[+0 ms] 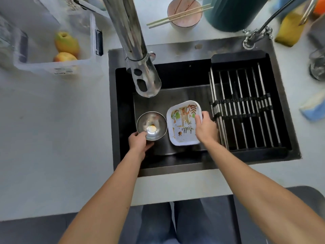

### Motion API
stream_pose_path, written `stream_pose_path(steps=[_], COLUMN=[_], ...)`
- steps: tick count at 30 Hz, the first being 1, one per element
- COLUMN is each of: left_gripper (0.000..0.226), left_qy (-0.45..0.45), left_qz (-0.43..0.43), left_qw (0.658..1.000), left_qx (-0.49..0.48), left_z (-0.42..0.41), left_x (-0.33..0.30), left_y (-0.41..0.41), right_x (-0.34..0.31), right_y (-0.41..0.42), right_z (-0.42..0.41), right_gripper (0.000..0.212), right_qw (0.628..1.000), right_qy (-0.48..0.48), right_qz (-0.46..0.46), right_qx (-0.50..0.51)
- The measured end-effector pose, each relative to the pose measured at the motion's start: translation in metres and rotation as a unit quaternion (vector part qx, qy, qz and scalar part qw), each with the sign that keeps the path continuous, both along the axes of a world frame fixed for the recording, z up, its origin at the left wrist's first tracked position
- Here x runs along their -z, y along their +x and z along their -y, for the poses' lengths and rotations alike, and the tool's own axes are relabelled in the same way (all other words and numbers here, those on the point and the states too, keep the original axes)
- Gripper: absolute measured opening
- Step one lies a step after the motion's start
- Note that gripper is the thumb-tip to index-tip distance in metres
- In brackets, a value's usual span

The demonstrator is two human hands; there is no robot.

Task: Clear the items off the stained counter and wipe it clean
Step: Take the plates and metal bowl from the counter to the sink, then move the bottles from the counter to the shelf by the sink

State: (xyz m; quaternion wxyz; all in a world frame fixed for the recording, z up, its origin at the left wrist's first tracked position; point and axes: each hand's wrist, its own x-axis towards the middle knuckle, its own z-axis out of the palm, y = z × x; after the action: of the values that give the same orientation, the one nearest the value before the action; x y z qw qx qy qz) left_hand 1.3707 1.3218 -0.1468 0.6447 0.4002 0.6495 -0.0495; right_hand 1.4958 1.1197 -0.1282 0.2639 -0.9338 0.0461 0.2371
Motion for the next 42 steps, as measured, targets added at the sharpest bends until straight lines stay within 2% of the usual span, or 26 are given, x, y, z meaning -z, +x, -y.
stream_pose_path(steps=[4,11,15,18,22,28,32,35,38,42], left_gripper=[0.05,0.043,0.035,0.039,0.05,0.061,0.041,0.022,0.019,0.019], left_qy=[-0.018,-0.017,-0.012,-0.001,0.005,0.094,0.141,0.168,0.166,0.157], left_qz=[-0.016,-0.017,-0.009,-0.005,-0.003,-0.027,-0.003,0.042,0.065,0.059], left_qw=[1.0,0.999,1.0,1.0,1.0,0.981,0.956,0.945,0.942,0.933], left_qx=[-0.014,-0.021,-0.025,-0.013,0.011,0.169,0.256,0.277,0.285,0.318], left_z=[-0.006,-0.012,-0.012,-0.013,-0.015,-0.009,-0.001,0.01,0.022,0.038], left_x=[0.028,0.057,0.065,0.067,0.058,0.011,-0.041,-0.083,-0.117,-0.143], left_y=[0.007,0.013,0.014,0.012,0.008,-0.019,-0.043,-0.064,-0.089,-0.123], right_x=[0.032,0.07,0.079,0.082,0.075,0.023,-0.042,-0.085,-0.117,-0.134], right_y=[0.008,0.015,0.016,0.015,0.013,-0.004,-0.039,-0.076,-0.11,-0.146], right_z=[0.0,-0.001,0.0,-0.002,0.0,0.007,0.024,0.046,0.072,0.111], right_gripper=[0.034,0.035,0.043,0.044,0.049,0.055,0.046,0.033,0.027,0.023], right_qw=[0.996,0.98,0.984,0.986,0.982,0.982,0.992,0.992,0.991,0.992], right_qy=[0.036,0.078,0.001,-0.043,-0.041,0.008,0.074,0.103,0.111,0.1], right_qz=[-0.057,-0.101,-0.119,-0.108,-0.144,-0.175,-0.102,-0.037,-0.015,-0.042], right_qx=[0.057,0.154,0.135,0.118,0.116,0.075,-0.014,-0.062,-0.078,-0.058])
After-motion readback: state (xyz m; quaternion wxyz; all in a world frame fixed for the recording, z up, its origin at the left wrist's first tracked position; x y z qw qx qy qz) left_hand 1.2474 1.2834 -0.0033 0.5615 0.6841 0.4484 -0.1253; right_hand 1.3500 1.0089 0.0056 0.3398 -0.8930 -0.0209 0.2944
